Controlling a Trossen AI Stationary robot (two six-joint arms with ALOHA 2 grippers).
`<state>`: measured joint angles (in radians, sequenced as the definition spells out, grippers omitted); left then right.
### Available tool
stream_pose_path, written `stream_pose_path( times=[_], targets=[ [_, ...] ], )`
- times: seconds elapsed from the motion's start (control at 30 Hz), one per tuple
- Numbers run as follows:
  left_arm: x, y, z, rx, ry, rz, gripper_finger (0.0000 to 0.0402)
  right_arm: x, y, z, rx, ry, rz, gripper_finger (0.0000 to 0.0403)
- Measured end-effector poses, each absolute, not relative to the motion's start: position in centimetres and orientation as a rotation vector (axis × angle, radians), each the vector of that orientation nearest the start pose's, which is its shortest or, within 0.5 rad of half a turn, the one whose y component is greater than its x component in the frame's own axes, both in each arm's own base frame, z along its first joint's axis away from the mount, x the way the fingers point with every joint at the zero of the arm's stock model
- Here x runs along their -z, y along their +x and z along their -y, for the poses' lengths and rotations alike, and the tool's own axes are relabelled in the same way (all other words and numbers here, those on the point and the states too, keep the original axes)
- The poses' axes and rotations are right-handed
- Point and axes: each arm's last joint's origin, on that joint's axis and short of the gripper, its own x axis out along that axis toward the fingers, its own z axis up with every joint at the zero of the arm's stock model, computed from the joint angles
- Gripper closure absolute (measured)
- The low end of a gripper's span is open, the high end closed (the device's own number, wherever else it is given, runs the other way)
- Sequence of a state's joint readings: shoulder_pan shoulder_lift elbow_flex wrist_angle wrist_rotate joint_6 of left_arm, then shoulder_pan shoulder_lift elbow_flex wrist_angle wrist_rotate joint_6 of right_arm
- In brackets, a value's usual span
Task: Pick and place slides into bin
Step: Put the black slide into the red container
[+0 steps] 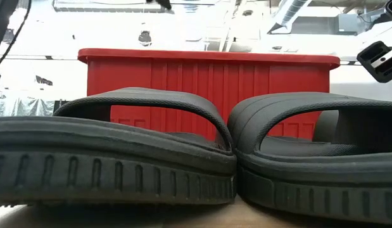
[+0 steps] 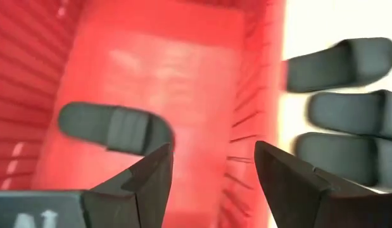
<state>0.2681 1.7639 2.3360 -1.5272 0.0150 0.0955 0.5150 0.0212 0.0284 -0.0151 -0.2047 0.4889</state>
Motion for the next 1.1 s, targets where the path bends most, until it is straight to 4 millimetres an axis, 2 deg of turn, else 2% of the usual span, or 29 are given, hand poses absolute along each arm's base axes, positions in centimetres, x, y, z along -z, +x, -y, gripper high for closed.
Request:
stream_pose_path(
  times=[0.17,0.4,0.53,0.67,0.83,1.1],
  targets=[
    [-47.5,28.5,-3.7,-0.081,-0.012,-0.926,0.0189,-17.0,8.1,-5.3,-0.703,0.466,-0.184,0.0381],
    [-47.3,28.5,1.8,-0.008,0.156,-0.963,0.0189,-17.0,8.1,-5.3,-0.703,0.466,-0.184,0.0381],
    [-47.7,27.4,3.6,0.031,0.201,-0.899,0.0189,-17.0,8.1,-5.3,-0.703,0.466,-0.183,0.0381],
    [-47.4,25.5,4.3,0.024,0.229,-0.83,0.0189,-17.0,8.1,-5.3,-0.703,0.466,-0.184,0.0381],
    [-44.6,22.5,3.8,-0.019,0.199,-0.717,0.0189,-17.0,8.1,-5.3,-0.703,0.466,-0.184,0.0381],
    [-37.4,17.5,3.6,0.01,0.053,-0.541,0.0189,-17.0,8.1,-5.3,-0.703,0.466,-0.184,0.0381]
  ],
)
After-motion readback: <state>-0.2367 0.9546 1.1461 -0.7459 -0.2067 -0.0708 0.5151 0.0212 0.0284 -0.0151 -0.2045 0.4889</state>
